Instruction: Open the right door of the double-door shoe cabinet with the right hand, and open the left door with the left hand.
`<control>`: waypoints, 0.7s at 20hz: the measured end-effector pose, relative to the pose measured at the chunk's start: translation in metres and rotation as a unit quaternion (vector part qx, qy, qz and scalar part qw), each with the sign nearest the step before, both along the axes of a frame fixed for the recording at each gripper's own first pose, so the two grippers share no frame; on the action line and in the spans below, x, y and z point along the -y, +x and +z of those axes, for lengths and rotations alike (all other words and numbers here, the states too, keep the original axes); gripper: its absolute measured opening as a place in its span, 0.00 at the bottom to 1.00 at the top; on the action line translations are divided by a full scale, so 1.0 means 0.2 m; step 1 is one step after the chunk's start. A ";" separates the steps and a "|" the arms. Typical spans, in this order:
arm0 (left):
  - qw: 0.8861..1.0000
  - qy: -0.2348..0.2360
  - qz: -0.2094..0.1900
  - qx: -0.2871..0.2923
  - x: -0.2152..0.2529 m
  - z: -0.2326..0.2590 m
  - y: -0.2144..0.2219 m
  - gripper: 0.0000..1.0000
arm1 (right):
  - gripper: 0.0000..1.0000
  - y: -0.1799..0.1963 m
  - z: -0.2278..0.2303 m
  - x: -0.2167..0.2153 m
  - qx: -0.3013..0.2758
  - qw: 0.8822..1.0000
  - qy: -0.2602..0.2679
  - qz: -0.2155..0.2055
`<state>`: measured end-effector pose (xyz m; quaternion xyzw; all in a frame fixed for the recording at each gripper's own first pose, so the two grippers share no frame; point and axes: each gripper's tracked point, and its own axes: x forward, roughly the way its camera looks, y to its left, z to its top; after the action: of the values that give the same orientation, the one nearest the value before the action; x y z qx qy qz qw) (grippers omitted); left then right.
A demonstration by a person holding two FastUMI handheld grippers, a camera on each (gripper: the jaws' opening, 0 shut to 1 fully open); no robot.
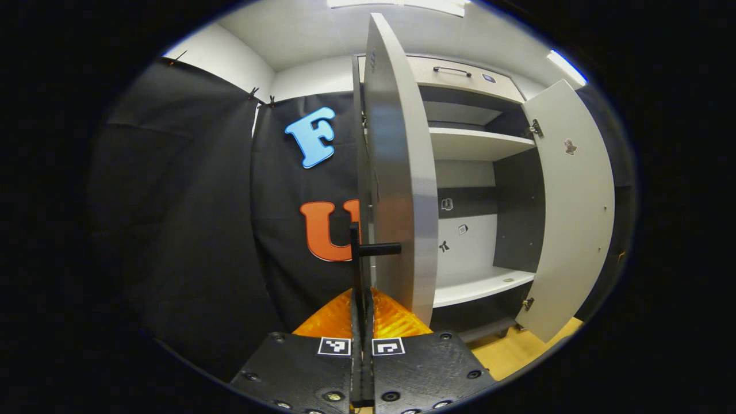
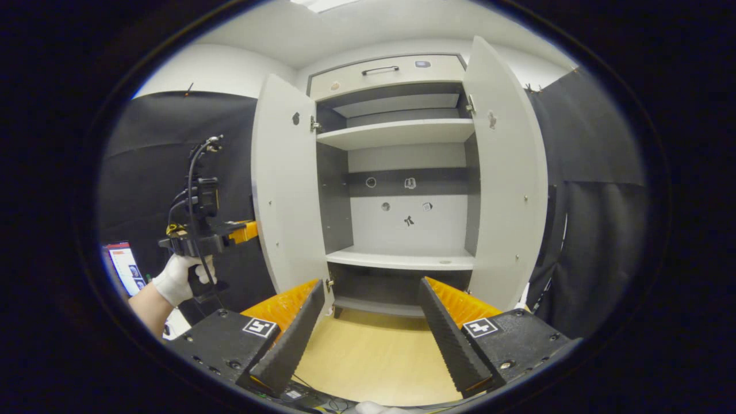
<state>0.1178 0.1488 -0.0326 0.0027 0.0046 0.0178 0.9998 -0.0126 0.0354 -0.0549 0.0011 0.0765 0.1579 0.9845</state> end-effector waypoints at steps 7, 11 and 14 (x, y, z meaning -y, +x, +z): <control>0.999 0.012 -0.041 0.012 -0.05 0.00 0.01 0.00 | 1.00 0.01 -0.02 -0.04 -0.001 1.000 -0.003 0.006; 0.999 -0.012 -0.038 0.008 -0.05 0.00 0.00 0.00 | 1.00 0.02 -0.02 -0.04 -0.003 1.000 -0.002 0.003; 1.000 -0.010 -0.025 0.005 -0.05 -0.01 0.00 0.00 | 1.00 0.02 -0.01 -0.03 -0.002 1.000 0.000 0.000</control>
<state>0.1170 0.1594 -0.0340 -0.0068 -0.0007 -0.0076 0.9999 -0.0089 0.0408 -0.0579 0.0012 0.0788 0.1578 0.9843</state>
